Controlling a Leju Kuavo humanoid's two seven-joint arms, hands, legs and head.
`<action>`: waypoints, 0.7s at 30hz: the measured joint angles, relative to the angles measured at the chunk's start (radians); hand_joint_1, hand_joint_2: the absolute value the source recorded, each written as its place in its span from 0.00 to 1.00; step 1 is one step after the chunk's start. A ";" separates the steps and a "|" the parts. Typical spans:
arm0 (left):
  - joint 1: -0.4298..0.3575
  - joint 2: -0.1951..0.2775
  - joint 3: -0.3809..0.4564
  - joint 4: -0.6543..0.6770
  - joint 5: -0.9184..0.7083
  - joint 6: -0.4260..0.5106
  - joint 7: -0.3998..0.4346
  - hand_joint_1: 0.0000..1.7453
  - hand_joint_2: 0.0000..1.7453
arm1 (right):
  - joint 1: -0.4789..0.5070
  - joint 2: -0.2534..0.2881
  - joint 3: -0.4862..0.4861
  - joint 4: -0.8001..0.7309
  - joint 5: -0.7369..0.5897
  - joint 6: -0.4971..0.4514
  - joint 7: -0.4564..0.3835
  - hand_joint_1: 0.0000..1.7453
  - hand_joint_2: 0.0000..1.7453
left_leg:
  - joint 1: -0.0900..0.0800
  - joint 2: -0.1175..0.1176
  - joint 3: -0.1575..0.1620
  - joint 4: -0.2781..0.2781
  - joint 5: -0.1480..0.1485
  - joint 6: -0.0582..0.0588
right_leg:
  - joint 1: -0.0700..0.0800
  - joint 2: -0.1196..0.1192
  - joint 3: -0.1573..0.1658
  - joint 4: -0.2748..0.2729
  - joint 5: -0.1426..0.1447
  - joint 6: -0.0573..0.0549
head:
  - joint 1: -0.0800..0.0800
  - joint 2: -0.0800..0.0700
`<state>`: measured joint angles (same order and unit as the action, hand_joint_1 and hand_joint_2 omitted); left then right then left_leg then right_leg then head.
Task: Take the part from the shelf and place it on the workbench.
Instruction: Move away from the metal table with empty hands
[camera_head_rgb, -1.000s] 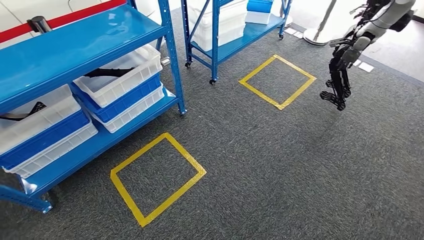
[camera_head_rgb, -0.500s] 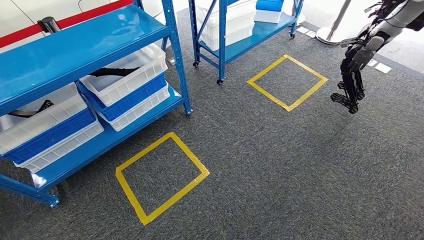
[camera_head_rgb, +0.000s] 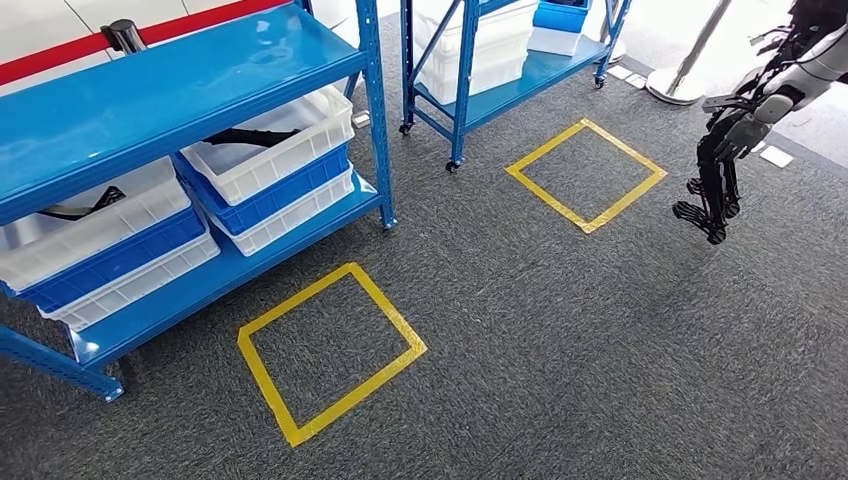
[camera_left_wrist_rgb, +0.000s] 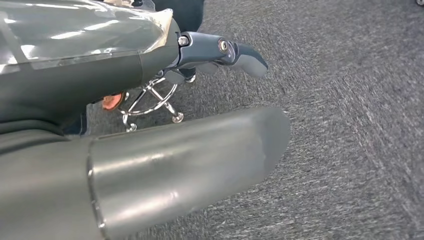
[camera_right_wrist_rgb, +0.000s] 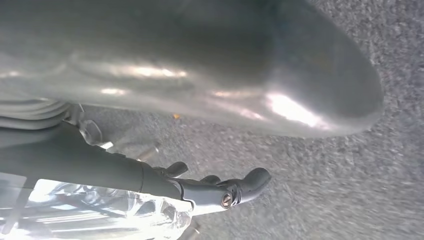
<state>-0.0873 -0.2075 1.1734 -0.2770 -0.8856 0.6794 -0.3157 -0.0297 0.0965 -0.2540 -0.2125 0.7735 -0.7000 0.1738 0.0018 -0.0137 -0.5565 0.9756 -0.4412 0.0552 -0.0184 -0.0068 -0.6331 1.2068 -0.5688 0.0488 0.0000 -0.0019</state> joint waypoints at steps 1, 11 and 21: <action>0.000 -0.001 0.010 0.000 0.005 0.000 -0.010 0.00 0.00 | 0.000 -0.001 -0.006 -0.001 0.009 0.000 -0.003 0.00 0.00 | 0.001 -0.003 0.000 0.005 -0.004 -0.005 | -0.005 0.000 0.035 -0.077 0.033 0.010 | 0.000 0.000; -0.008 -0.002 0.100 0.007 0.026 0.000 -0.076 0.00 0.00 | -0.002 0.003 -0.090 -0.008 0.088 0.000 -0.030 0.00 0.00 | 0.007 0.004 -0.082 0.203 -0.135 -0.056 | -0.010 0.002 0.103 -0.199 0.077 -0.043 | -0.005 0.000; -0.019 0.002 0.138 0.023 0.026 0.000 -0.097 0.00 0.00 | -0.004 0.005 -0.167 -0.009 0.131 0.000 -0.045 0.00 0.00 | -0.012 0.015 -0.034 0.034 -0.019 -0.006 | 0.005 0.001 0.146 -0.202 0.047 -0.021 | -0.005 0.000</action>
<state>-0.1059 -0.2055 1.3110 -0.2538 -0.8595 0.6794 -0.4129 -0.0337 0.1011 -0.4212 -0.2218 0.9044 -0.7004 0.1284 -0.0098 0.0010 -0.5909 1.0096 -0.4605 0.0495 -0.0131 -0.0060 -0.4872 1.0048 -0.5214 0.0275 -0.0046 -0.0019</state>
